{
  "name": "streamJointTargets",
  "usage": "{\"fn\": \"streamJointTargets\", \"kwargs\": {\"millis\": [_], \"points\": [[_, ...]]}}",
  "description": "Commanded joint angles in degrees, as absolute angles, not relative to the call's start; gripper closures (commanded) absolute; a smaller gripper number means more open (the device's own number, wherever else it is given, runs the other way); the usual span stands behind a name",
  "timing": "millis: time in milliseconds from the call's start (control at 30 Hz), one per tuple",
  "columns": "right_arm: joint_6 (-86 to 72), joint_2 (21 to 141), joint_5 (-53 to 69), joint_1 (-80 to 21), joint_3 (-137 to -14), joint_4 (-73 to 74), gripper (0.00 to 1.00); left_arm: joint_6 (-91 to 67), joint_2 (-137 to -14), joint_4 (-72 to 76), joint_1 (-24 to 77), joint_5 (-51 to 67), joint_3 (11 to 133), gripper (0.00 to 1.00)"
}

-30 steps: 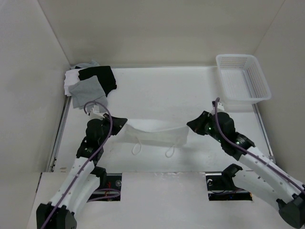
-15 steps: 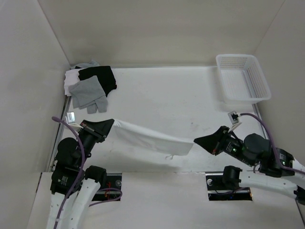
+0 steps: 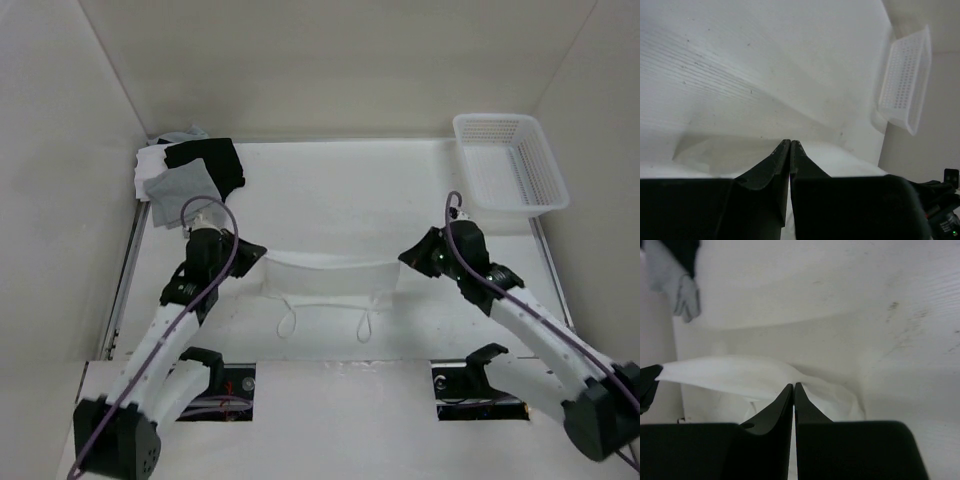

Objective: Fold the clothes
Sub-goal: Fold the tank top

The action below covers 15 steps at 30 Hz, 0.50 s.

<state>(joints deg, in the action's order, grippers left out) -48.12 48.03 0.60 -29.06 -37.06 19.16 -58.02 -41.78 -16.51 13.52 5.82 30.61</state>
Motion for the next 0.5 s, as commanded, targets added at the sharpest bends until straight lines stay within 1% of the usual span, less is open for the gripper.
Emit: {"fn": "streamJointTargets", "kwargs": {"millis": [0, 133, 267, 333, 467], "points": [[-45.44, 58.58, 14.75, -21.6, -36.12, 0.91, 0.93, -60.2, -53.3, 3.65, 11.74, 8.17, 30.76, 0.98], [-46.05, 74.58, 15.29, -18.51, -41.64, -6.67, 0.93, -63.62, -70.97, 16.23, 10.59, 9.66, 35.14, 0.98], [-46.14, 85.85, 15.73, -16.13, -48.94, -9.49, 0.93, -68.19, -83.03, 24.33, 9.27, 11.59, 39.28, 0.98], [-46.23, 87.97, 16.08, -15.77, -50.27, -9.93, 0.93, -70.04, -85.95, 27.32, 8.48, 13.44, 40.16, 0.98], [-45.53, 87.11, 15.56, -16.04, -48.09, -10.02, 0.92, -70.4, -85.87, 29.44, 8.39, 13.36, 38.07, 0.97]]}}
